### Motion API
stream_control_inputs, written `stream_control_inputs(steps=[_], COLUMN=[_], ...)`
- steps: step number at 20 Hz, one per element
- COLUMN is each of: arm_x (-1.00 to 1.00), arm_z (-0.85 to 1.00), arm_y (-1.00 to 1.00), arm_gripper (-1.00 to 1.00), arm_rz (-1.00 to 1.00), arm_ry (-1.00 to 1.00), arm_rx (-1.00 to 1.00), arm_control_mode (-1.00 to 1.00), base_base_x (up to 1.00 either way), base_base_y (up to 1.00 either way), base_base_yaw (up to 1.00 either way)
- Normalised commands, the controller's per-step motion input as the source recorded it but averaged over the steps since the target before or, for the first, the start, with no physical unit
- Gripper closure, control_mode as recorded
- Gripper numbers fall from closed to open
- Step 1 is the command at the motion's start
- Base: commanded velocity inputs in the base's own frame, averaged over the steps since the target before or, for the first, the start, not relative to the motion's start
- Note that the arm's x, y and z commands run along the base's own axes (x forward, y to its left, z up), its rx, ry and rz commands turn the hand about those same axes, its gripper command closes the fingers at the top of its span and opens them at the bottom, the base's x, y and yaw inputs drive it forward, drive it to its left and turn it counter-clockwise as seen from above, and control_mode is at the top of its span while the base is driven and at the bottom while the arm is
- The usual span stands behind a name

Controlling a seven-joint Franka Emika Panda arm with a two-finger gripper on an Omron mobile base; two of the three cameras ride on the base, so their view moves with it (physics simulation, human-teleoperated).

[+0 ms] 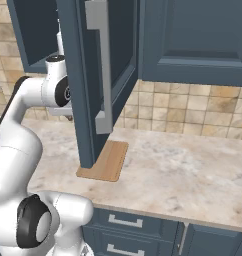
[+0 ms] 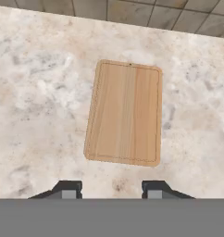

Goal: Grab the spray bottle from the cabinet, then place it next to the cutting board for sanitizing. Then grab the dish brush from the countertop next to the sink and place it next to the cutting board.

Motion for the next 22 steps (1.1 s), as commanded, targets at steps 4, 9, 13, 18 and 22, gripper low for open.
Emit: stream_control_inputs(steps=[4, 9, 13, 18, 22], arm_x=[-0.23, -0.70, -0.49, -0.32, -0.12], arm_z=[0.00, 0.10, 0.67, 0.76, 0.61], arm_y=[0.01, 0.01, 0.00, 0.01, 0.09], arm_gripper=[-1.00, -1.00, -1.00, -1.00, -1.00], arm_rz=[0.01, 0.01, 0.04, 0.07, 0.09], arm_ry=[0.00, -0.20, -0.24, -0.21, -0.24], arm_rx=[0.00, -0.01, 0.03, 0.11, 0.10], arm_control_mode=[-1.00, -1.00, -1.00, -1.00, -1.00], base_base_x=[0.00, 0.00, 0.00, 0.00, 0.00], base_base_y=[0.00, 0.00, 0.00, 0.00, 0.00], base_base_yaw=[0.00, 0.00, 0.00, 0.00, 0.00])
